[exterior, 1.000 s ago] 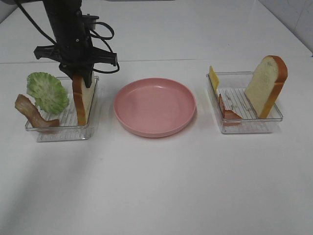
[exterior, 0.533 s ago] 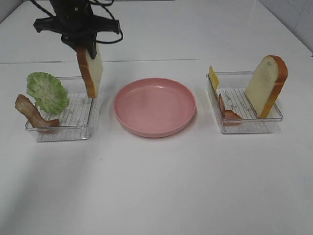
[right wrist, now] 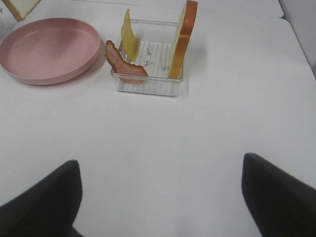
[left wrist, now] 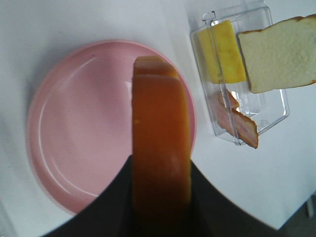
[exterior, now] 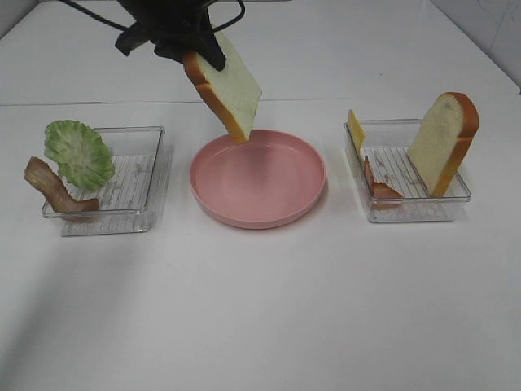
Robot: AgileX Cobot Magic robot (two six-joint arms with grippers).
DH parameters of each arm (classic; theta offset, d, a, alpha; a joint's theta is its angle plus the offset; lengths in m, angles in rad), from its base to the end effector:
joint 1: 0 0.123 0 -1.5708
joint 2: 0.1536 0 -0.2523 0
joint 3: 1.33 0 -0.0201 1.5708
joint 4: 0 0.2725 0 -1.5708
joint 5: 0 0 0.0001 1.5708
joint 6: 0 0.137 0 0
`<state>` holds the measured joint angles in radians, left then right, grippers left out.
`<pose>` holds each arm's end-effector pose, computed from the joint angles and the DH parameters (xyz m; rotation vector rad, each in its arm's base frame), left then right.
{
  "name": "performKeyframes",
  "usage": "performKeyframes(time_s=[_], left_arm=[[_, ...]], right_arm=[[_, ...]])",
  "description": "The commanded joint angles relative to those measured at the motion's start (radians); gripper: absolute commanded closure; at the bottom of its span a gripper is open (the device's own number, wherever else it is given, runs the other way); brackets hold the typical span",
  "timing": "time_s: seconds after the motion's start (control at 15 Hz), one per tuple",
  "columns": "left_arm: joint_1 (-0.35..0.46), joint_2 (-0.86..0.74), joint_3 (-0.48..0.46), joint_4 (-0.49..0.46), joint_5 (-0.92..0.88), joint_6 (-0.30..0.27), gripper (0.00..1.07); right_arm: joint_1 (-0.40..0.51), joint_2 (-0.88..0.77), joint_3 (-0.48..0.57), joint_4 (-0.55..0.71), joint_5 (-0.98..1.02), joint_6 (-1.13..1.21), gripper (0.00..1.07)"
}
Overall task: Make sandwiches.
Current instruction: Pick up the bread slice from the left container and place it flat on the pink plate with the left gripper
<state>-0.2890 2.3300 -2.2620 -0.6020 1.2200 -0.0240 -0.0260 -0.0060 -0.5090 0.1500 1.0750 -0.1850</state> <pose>0.4783 -0.2183 0.1975 0.2197 2.7256 -0.9199 0.0852 0.0158 0.2697 -0.1711 2.0276 0.0469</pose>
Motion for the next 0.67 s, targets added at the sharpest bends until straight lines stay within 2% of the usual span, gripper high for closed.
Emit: performKeyframes(time_s=[0.07, 0.33, 0.67], left_arm=[[0.008, 0.079, -0.002, -0.152, -0.003, 0.061, 1.07], [0.008, 0.214, -0.002, -0.378, -0.046, 0.149, 1.07], [0.007, 0.281, -0.002, -0.387, -0.079, 0.151, 1.07]], right_arm=[[-0.008, -0.014, 0.002, 0.0, -0.006, -0.001, 0.24], [-0.008, -0.014, 0.002, 0.0, -0.006, -0.001, 0.24], [-0.008, -0.014, 0.002, 0.0, -0.006, -0.001, 0.24]])
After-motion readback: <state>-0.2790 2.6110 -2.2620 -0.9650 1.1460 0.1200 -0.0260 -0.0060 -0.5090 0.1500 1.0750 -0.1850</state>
